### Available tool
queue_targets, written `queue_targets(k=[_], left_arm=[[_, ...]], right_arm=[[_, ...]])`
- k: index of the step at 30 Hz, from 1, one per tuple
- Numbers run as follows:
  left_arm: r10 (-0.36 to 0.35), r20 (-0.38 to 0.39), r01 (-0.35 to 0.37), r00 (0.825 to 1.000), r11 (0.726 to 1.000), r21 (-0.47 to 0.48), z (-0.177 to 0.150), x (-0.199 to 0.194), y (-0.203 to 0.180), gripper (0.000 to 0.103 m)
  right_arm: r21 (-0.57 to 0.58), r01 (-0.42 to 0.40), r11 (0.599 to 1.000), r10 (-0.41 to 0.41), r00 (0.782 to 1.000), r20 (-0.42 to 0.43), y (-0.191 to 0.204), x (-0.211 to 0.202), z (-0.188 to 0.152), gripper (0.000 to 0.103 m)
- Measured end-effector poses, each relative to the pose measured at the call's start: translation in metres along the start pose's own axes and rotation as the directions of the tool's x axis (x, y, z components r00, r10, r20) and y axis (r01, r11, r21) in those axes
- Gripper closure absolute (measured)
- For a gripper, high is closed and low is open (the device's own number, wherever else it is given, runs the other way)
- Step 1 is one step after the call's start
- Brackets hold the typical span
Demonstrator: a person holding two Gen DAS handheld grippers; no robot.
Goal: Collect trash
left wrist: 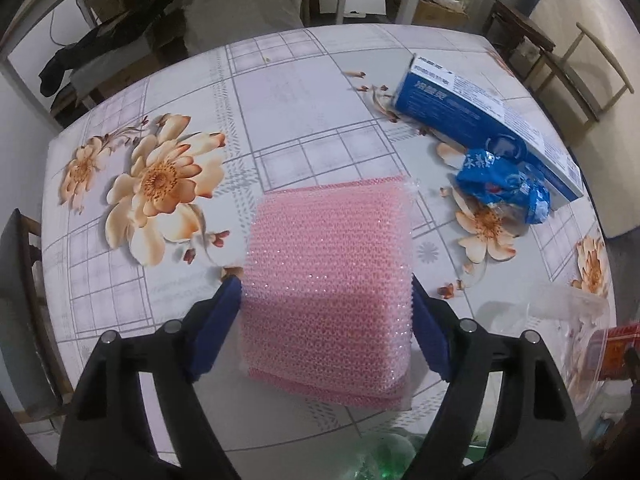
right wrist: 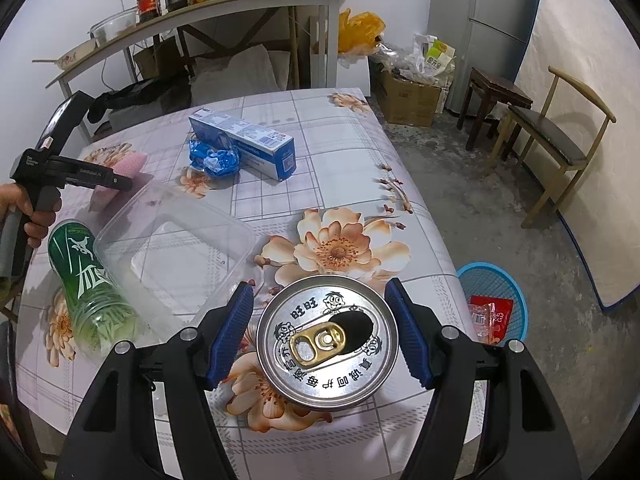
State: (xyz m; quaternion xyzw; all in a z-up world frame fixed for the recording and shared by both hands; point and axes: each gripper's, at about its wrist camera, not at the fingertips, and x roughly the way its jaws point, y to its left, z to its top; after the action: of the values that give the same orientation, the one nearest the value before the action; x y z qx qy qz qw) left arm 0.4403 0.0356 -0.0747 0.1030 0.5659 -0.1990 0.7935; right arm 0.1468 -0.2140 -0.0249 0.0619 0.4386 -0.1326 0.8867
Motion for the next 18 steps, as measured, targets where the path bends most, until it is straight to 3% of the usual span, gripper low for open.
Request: queue_targets(k=[8, 18], left_arm=[[0.014, -0.009, -0.014, 1.000, 1.000, 0.015, -0.0009, -0.0009, -0.0024, 0.026], [0.021, -0.008, -0.021, 1.000, 1.000, 0.006, 0.0005, 0.0004, -0.0018, 0.020]], right_arm=[[-0.012, 0.006, 1.000, -0.006, 1.000, -0.012, 0.0034, 0.0007, 0.0007, 0.036], [-0.020, -0.011, 1.000, 0.011, 1.000, -0.025, 0.0075, 0.0015, -0.0009, 0.027]])
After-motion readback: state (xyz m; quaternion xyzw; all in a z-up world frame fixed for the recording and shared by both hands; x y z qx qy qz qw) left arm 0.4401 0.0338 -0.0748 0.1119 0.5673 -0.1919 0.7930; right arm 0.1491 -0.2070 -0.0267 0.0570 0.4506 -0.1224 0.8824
